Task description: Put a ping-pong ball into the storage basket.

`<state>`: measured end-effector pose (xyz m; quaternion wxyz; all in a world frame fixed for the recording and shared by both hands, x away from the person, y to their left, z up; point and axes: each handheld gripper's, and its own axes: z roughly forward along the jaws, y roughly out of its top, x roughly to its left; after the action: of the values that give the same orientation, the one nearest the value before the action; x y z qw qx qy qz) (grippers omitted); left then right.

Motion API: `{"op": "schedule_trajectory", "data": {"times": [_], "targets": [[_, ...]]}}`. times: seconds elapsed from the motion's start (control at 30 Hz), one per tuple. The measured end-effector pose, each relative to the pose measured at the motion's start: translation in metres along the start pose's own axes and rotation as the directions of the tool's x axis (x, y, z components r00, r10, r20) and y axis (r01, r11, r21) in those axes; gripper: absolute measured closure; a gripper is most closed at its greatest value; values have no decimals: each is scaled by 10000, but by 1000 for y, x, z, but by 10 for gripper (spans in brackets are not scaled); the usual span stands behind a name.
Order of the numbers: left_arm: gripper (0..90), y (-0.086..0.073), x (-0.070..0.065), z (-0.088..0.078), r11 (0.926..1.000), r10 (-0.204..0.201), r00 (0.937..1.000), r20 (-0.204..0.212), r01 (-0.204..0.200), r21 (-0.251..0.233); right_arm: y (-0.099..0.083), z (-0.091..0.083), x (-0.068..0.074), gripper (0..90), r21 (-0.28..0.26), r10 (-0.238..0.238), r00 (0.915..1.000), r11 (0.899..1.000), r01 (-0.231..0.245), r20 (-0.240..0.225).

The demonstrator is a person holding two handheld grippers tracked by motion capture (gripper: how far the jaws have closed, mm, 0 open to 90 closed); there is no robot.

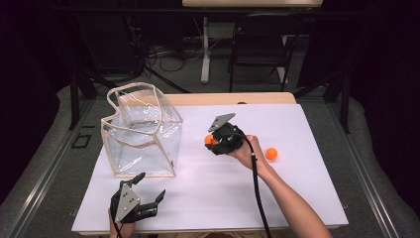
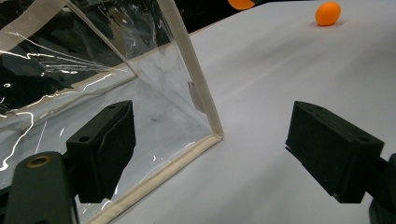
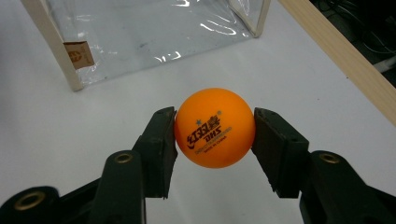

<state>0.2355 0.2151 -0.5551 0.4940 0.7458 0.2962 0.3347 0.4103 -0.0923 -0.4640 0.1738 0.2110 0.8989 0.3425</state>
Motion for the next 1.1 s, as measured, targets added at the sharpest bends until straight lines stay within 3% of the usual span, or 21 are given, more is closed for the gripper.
{"op": "schedule_trajectory", "data": {"times": [1.1], "targets": [[156,0,-1,0,10000,42,10000,-20,-42,-35,28,-4,0,503,-306,-354,9994,9989,354,-4]]}}
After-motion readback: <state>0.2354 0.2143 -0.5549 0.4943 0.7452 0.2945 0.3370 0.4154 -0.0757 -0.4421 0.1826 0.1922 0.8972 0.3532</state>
